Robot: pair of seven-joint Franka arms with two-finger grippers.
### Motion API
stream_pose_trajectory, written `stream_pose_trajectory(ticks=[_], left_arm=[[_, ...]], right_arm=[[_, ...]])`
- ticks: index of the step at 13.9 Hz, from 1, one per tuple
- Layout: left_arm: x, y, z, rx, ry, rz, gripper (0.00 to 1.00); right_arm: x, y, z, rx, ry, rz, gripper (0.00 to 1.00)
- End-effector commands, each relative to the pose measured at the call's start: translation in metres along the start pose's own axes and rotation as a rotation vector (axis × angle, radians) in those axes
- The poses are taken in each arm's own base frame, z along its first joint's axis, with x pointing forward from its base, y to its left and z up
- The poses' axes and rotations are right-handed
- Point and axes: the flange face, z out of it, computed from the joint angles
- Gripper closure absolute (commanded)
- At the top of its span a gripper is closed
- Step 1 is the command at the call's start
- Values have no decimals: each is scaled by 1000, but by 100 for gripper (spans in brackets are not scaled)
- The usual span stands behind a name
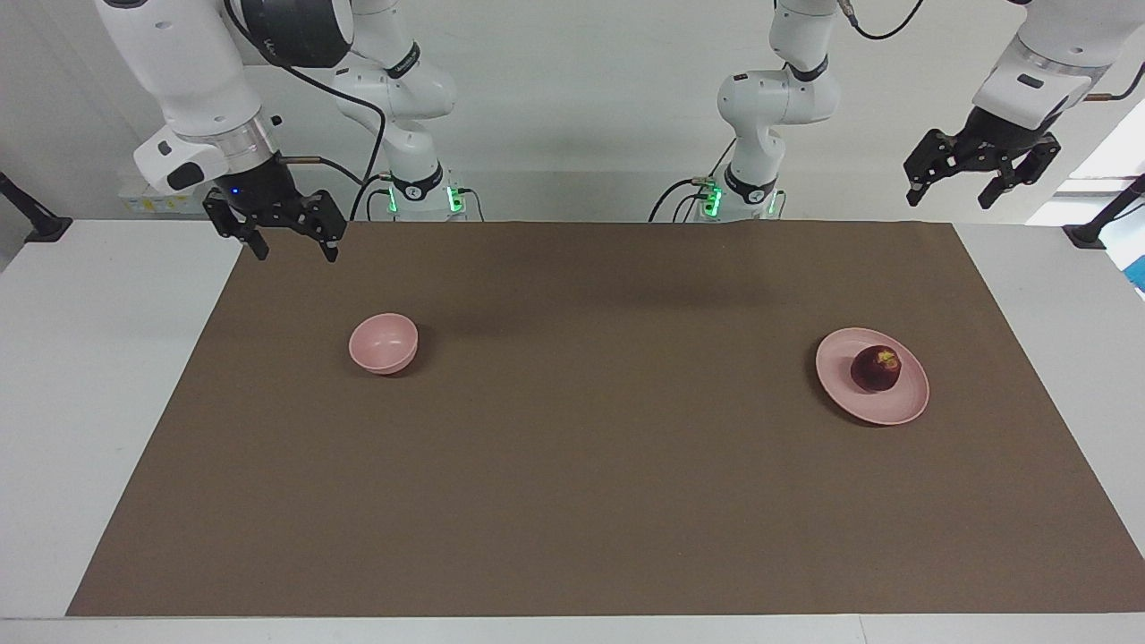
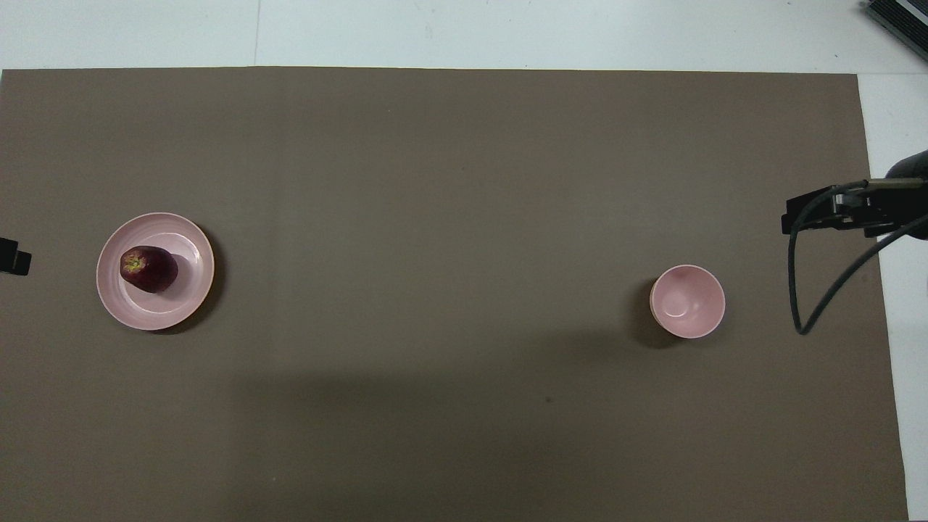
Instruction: Move apple from plate to bowl
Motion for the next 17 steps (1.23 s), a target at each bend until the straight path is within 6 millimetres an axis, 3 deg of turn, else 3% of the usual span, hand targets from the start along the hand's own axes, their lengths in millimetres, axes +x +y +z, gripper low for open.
stream_pose_trajectory(ticks=[1, 9, 17], left_arm=[[-4, -10, -3, -14, -5, -15, 0], [-6, 3, -7, -12, -5, -3, 0], [-1, 2, 3, -6, 45, 17, 0]], right_arm=[[-6, 1, -1, 24, 2, 24, 0], [-6, 1, -1, 24, 2, 22, 0], [-6, 1, -1, 24, 2, 22, 0]])
